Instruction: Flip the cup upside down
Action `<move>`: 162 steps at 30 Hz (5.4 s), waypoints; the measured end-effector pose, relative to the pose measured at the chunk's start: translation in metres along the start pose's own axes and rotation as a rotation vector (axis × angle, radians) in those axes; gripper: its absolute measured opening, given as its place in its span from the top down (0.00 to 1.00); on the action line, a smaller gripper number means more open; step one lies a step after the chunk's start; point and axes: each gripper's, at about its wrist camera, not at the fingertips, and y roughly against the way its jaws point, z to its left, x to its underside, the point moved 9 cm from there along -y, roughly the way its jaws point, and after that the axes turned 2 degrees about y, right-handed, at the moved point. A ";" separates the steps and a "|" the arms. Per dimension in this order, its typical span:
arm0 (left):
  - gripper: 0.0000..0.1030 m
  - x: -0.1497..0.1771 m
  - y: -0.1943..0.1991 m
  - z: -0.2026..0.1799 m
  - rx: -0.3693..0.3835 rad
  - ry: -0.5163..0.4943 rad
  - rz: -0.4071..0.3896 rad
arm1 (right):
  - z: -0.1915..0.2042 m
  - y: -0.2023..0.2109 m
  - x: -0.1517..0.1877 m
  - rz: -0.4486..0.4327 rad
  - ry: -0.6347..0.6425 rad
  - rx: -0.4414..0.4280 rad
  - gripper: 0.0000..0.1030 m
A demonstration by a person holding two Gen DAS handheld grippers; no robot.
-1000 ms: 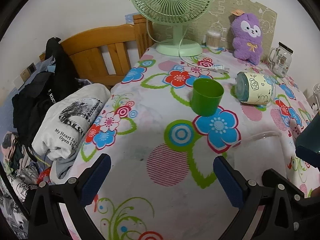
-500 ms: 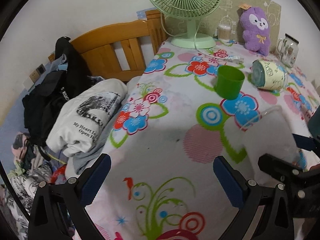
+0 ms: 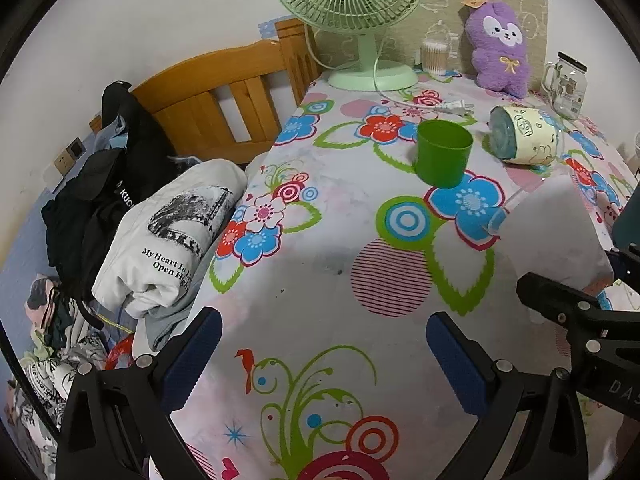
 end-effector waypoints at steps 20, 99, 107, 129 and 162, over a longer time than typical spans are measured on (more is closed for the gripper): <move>0.00 -0.004 0.050 -0.054 0.077 -0.061 -0.068 | -0.034 0.084 0.017 -0.099 0.034 0.113 0.37; 0.00 0.056 0.136 -0.216 0.259 0.017 -0.013 | -0.197 0.191 0.151 -0.044 -0.163 0.176 0.07; 0.00 0.054 0.139 -0.251 0.272 -0.020 -0.005 | -0.216 0.194 0.161 -0.055 -0.214 0.106 0.07; 0.00 0.069 0.129 -0.305 0.351 -0.050 0.061 | -0.250 0.207 0.194 -0.038 -0.275 0.151 0.07; 0.31 0.083 0.094 -0.329 0.347 0.015 0.202 | -0.274 0.191 0.205 -0.018 -0.312 0.138 0.07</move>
